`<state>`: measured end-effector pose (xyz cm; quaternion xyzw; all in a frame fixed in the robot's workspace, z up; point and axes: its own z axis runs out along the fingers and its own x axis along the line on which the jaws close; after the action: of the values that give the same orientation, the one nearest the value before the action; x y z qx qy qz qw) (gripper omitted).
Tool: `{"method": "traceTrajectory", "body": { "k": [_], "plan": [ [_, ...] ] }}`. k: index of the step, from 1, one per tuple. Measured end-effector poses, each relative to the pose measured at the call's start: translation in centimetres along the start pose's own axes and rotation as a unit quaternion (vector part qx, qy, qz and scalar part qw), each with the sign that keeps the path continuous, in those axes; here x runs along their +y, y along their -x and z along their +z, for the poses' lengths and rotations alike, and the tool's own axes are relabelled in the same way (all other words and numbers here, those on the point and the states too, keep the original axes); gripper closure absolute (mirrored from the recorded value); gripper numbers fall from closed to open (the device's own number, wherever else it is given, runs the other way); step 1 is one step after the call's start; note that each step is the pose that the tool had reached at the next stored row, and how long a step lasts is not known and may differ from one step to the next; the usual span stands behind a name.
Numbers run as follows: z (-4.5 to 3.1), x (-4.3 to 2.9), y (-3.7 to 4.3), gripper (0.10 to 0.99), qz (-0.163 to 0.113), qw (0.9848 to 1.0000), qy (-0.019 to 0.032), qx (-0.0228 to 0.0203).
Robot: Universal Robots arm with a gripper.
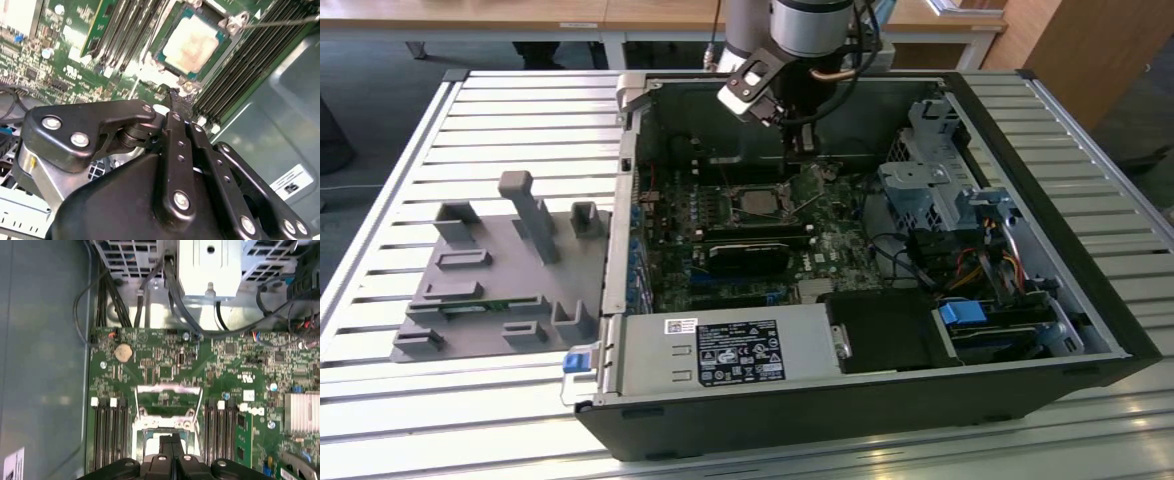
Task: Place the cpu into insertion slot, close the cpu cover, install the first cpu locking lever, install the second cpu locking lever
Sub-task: 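Close the cpu cover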
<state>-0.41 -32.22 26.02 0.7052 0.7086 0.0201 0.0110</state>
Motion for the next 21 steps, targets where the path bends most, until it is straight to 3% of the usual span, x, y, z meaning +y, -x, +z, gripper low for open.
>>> {"method": "traceTrajectory", "body": {
  "k": [5,21],
  "plan": [
    [0.06,1.33,0.00,0.980,-0.001,1.0000,-0.0009,0.0021],
    [-0.17,3.27,0.01,0.980,-0.001,1.0000,-0.0010,0.0026]
  ]
}}
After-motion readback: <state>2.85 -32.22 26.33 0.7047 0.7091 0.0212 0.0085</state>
